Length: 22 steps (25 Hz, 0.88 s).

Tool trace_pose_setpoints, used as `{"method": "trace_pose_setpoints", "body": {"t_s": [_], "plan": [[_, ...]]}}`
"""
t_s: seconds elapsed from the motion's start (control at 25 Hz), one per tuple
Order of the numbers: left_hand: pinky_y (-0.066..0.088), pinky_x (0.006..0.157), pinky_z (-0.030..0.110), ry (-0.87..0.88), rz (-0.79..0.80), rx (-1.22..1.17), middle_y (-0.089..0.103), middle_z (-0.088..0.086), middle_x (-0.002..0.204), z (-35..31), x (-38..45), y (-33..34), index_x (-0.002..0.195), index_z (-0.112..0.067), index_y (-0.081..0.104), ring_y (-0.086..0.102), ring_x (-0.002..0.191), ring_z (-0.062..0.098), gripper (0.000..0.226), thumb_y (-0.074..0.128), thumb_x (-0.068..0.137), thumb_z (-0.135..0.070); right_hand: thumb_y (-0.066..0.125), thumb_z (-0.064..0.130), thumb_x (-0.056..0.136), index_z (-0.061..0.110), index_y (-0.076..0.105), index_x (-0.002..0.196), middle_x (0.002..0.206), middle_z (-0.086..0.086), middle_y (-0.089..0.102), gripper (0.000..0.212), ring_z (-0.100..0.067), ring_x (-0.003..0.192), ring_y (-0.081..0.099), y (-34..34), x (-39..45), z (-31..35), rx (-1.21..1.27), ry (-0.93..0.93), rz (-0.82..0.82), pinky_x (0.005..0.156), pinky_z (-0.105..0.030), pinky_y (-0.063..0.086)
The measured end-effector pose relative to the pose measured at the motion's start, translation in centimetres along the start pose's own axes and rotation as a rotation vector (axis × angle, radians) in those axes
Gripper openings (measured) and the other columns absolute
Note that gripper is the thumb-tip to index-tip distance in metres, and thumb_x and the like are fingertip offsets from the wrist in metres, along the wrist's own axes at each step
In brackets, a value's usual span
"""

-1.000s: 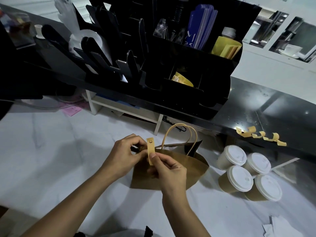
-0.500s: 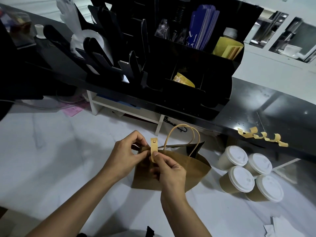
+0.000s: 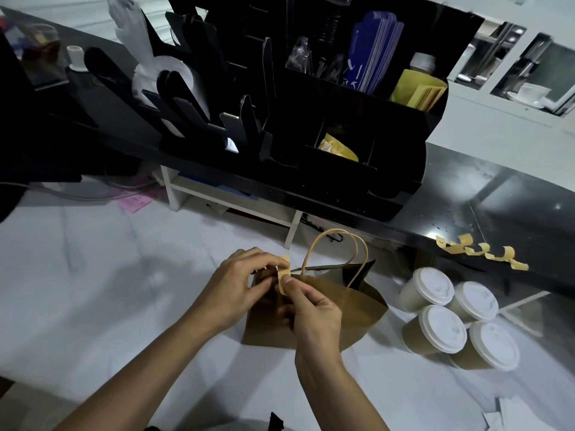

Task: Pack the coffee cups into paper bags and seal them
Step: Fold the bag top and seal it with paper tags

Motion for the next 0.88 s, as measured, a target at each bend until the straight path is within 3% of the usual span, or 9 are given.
{"method": "trace_pose_setpoints", "body": {"t_s": [0.16, 0.32, 0.44, 0.72, 0.88], "plan": [[0.041, 0.086, 0.016, 0.023, 0.033, 0.079, 0.057, -0.024, 0.106, -0.08, 0.11, 0.28, 0.118, -0.035, 0.07, 0.048, 0.108, 0.001, 0.032, 0.066, 0.094, -0.015, 0.081, 0.02, 0.085, 0.017, 0.084, 0.084, 0.08, -0.01, 0.077, 0.004, -0.014, 0.052, 0.058, -0.06, 0.08, -0.11, -0.002, 0.001, 0.004, 0.049, -0.021, 0.046], [0.043, 0.084, 0.018, 0.0, 0.067, 0.136, 0.049, -0.027, 0.107, 0.09, 0.03, 0.36, 0.117, -0.032, 0.069, 0.044, 0.107, 0.001, 0.023, 0.062, 0.097, -0.022, 0.081, 0.02, 0.084, 0.018, 0.084, 0.084, 0.083, -0.011, 0.077, 0.004, -0.015, 0.053, 0.058, -0.2, 0.19, -0.08, -0.012, 0.004, 0.005, 0.05, -0.022, 0.047], [0.043, 0.085, 0.018, 0.021, 0.076, 0.168, 0.054, -0.028, 0.115, 0.02, 0.02, 0.36, 0.117, -0.031, 0.068, 0.044, 0.107, 0.001, 0.022, 0.06, 0.098, -0.025, 0.082, 0.021, 0.084, 0.019, 0.084, 0.082, 0.08, -0.009, 0.077, 0.004, -0.013, 0.052, 0.057, -0.28, 0.22, -0.13, -0.035, 0.008, 0.001, 0.05, -0.022, 0.047], [0.046, 0.083, 0.02, 0.021, 0.089, 0.2, 0.061, -0.028, 0.107, -0.17, -0.07, 0.49, 0.116, -0.033, 0.068, 0.045, 0.105, 0.0, 0.022, 0.058, 0.099, -0.022, 0.082, 0.022, 0.084, 0.021, 0.083, 0.076, 0.07, -0.006, 0.075, 0.009, -0.009, 0.045, 0.051, -0.44, 0.14, -0.05, -0.084, -0.076, -0.015, 0.046, -0.018, 0.044], [0.048, 0.082, 0.022, 0.044, 0.062, 0.237, 0.063, -0.025, 0.106, -0.28, -0.08, 0.57, 0.115, -0.033, 0.068, 0.046, 0.103, 0.001, 0.023, 0.06, 0.097, -0.022, 0.081, 0.025, 0.085, 0.019, 0.082, 0.077, 0.066, -0.007, 0.069, 0.011, -0.011, 0.048, 0.049, -0.45, 0.38, -0.12, -0.06, -0.007, 0.007, 0.047, -0.021, 0.042]]}}
Point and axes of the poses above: each hand's wrist, its own x-axis towards the middle knuckle, its own y-axis out of the palm, z = x × y, the point moved 3 cm from there along x, towards the middle knuckle
